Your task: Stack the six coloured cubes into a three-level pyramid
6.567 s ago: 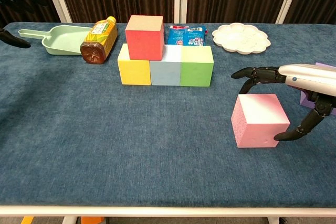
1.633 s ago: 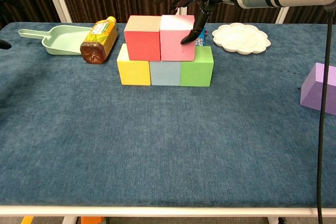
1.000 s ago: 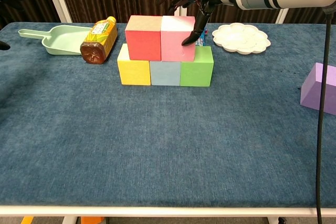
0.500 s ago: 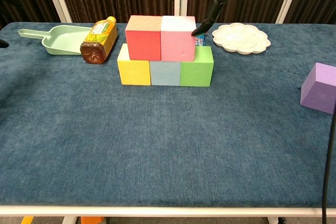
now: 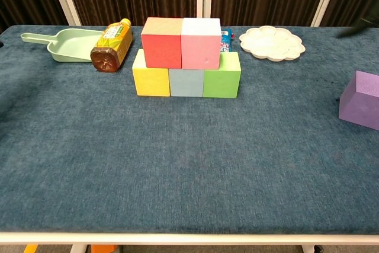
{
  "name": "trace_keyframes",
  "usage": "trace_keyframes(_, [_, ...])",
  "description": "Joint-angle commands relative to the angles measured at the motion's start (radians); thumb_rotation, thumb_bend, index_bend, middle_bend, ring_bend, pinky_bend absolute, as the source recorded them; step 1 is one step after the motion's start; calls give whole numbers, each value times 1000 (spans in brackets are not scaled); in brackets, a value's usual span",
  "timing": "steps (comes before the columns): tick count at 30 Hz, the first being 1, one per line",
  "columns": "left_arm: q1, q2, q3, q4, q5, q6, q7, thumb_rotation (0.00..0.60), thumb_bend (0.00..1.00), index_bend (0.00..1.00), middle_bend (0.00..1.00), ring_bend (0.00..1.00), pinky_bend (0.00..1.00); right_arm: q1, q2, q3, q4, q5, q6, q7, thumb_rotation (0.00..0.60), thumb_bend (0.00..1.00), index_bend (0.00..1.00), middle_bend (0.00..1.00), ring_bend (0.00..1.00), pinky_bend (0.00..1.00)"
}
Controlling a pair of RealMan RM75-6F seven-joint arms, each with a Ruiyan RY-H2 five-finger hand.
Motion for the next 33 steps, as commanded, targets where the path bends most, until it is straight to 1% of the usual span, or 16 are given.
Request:
trace_keyframes(1, [3, 2, 3, -7, -1, 1, 4, 600, 113, 0, 68, 131, 136, -69, 19, -45, -11, 7, 51, -21, 600, 90, 0, 179, 0, 0])
trace_keyframes(4, [6, -1, 7, -11, 1, 2, 10, 600, 113, 0, 68, 131, 136, -118, -5, -61, -13, 86, 71, -66, 600, 30, 0, 187, 0, 0])
trace_keyframes(6, [5, -5, 10, -11, 3, -1, 11, 600, 112, 0, 68, 131, 136, -137, -27, -66, -13, 146, 62, -87, 600, 6, 0, 188, 0, 0])
trace_keyframes(11, [5, -8, 17, -12, 12, -12, 8, 600, 113, 0, 68, 131, 136, -156, -75, -65, 1, 247, 44, -129, 600, 0, 0, 187, 0, 0])
trace_keyframes(17, [9, -14, 24, -6, 27, -19, -7, 600, 113, 0, 68, 131, 136, -174, -145, -61, 50, 310, 39, -158, 600, 0, 0, 186, 0, 0])
trace_keyframes(25, [18, -12, 22, 0, 45, -18, -44, 600, 112, 0, 68, 131, 136, -183, -234, -39, 159, 346, 31, -168, 600, 0, 0, 186, 0, 0])
trace_keyframes(28, [19, -12, 21, 3, 46, -20, -52, 600, 112, 0, 68, 131, 136, -185, -264, -25, 193, 340, 22, -145, 600, 4, 0, 188, 0, 0])
trace_keyframes(30, [19, -13, 21, 5, 44, -22, -56, 600, 113, 0, 68, 131, 136, -187, -287, -22, 219, 321, 21, -129, 600, 31, 0, 202, 0, 0])
trace_keyframes(33, [18, -13, 19, 9, 43, -25, -61, 600, 111, 0, 68, 131, 136, -194, -310, -19, 253, 270, 25, -90, 600, 139, 0, 267, 0, 0])
